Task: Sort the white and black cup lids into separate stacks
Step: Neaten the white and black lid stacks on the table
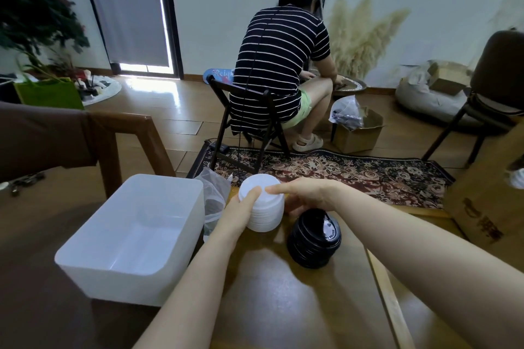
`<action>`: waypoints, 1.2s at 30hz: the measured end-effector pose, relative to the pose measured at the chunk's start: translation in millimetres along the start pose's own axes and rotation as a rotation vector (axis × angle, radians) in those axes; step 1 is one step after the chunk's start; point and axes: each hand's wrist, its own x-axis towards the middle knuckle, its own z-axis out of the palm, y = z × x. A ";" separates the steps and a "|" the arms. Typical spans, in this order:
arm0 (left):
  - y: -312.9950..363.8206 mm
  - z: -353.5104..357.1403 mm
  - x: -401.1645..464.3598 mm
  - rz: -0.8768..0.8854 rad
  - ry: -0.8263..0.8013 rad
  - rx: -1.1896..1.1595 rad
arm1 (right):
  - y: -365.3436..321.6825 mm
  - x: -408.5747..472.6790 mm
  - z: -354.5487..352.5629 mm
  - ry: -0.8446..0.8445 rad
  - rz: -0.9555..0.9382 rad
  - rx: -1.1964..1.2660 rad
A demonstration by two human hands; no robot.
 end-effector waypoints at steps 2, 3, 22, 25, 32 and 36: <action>0.0 -0.3 3.0 0.000 -0.015 0.044 | 1.2 1.6 -0.7 0.005 0.009 -0.007; -0.2 -0.7 4.6 -0.006 -0.012 0.067 | 1.6 2.7 -1.2 0.011 0.006 -0.011; 22.2 39.1 -90.2 0.650 -0.023 0.077 | 28.7 -138.0 -28.4 0.114 -0.557 0.130; 7.6 77.1 -115.7 0.701 -0.154 0.134 | 78.3 -178.3 -31.5 0.225 -0.536 0.158; -52.9 149.4 -127.8 0.585 -0.445 0.340 | 197.8 -220.3 -15.5 0.427 -0.405 0.058; -66.5 165.6 -127.4 0.623 -0.476 0.422 | 228.3 -220.1 -9.8 0.498 -0.416 -0.020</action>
